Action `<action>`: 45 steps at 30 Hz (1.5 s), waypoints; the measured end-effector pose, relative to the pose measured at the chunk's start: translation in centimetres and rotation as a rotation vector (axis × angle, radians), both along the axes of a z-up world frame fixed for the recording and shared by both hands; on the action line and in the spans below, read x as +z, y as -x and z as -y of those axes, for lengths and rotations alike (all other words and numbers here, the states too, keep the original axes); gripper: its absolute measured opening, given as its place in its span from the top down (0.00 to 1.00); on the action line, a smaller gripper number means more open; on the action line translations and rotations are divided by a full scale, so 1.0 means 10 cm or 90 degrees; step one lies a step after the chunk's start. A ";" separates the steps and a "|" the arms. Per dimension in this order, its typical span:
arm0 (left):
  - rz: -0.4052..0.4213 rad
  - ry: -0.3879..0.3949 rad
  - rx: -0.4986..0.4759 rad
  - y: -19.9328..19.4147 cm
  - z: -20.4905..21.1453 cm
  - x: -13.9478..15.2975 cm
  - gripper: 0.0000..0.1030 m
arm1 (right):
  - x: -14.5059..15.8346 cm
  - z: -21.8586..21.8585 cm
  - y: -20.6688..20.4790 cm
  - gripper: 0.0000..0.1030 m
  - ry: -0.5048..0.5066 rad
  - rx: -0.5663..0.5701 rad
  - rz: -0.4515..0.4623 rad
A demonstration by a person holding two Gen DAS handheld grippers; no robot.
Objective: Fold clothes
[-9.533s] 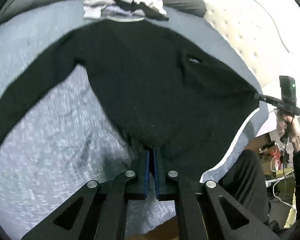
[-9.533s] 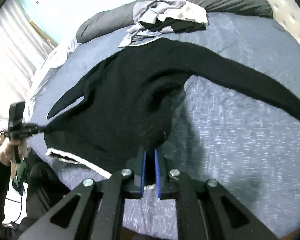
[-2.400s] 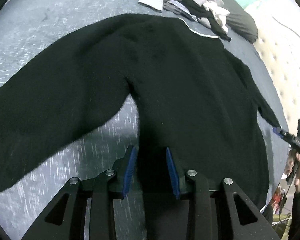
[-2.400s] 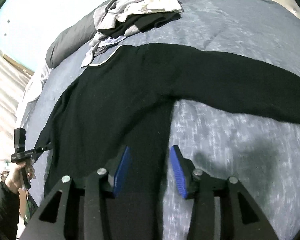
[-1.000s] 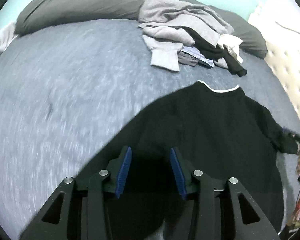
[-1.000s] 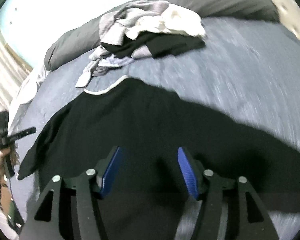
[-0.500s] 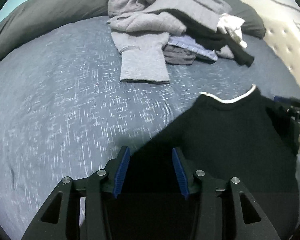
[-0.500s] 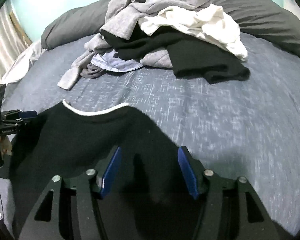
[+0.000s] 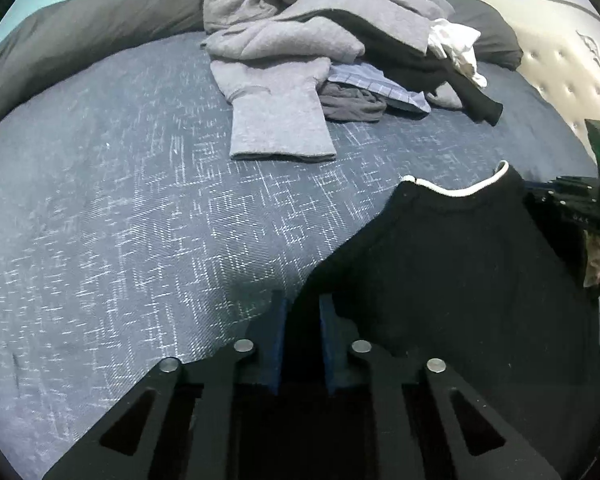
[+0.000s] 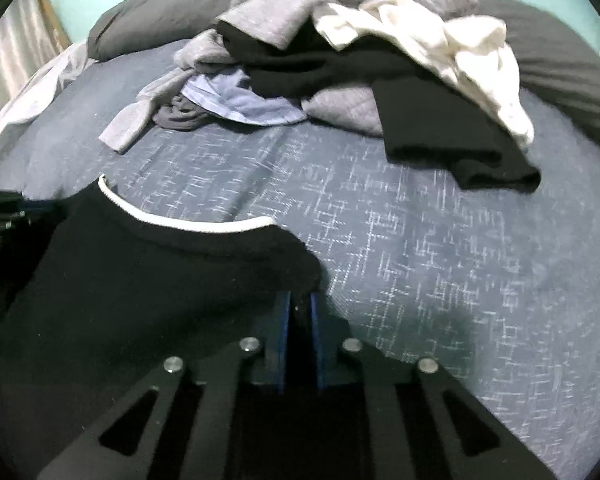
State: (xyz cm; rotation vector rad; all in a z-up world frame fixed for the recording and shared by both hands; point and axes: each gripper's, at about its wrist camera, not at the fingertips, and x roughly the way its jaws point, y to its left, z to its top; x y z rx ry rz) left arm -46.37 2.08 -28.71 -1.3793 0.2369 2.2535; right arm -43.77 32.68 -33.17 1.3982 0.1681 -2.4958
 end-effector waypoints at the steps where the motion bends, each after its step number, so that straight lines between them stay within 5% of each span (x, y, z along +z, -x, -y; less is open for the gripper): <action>1: -0.008 0.004 0.001 -0.02 0.00 0.03 0.87 | 0.04 -0.02 -0.02 0.92 0.003 -0.006 -0.013; 5: -0.054 0.027 0.011 -0.02 -0.04 0.22 0.87 | 0.25 -0.06 -0.07 0.93 -0.011 -0.022 -0.066; 11: -0.051 0.041 0.031 0.22 -0.11 0.28 0.87 | 0.41 -0.03 0.09 0.93 -0.036 -0.044 -0.096; 21: -0.021 0.047 0.037 0.38 -0.19 -0.10 0.82 | -0.07 -0.10 0.31 0.92 0.000 -0.083 -0.019; 23: -0.021 0.031 0.040 0.36 -0.13 -0.06 0.79 | -0.07 -0.17 0.28 0.86 0.021 -0.096 -0.017; 25: -0.017 -0.002 0.061 0.32 -0.01 0.05 0.72 | 0.02 -0.24 0.21 0.65 0.027 -0.120 -0.035; 27: -0.019 -0.026 0.080 0.25 0.14 0.18 0.71 | 0.16 -0.34 0.10 0.57 0.040 -0.145 -0.061; 35: -0.015 -0.041 0.104 -0.57 0.99 0.49 0.71 | 0.49 -0.54 -0.95 0.57 0.187 -0.150 -0.075; 45: 0.023 0.004 0.183 -1.63 2.14 0.29 0.62 | 0.35 -0.29 -2.49 0.56 0.253 -0.122 -0.062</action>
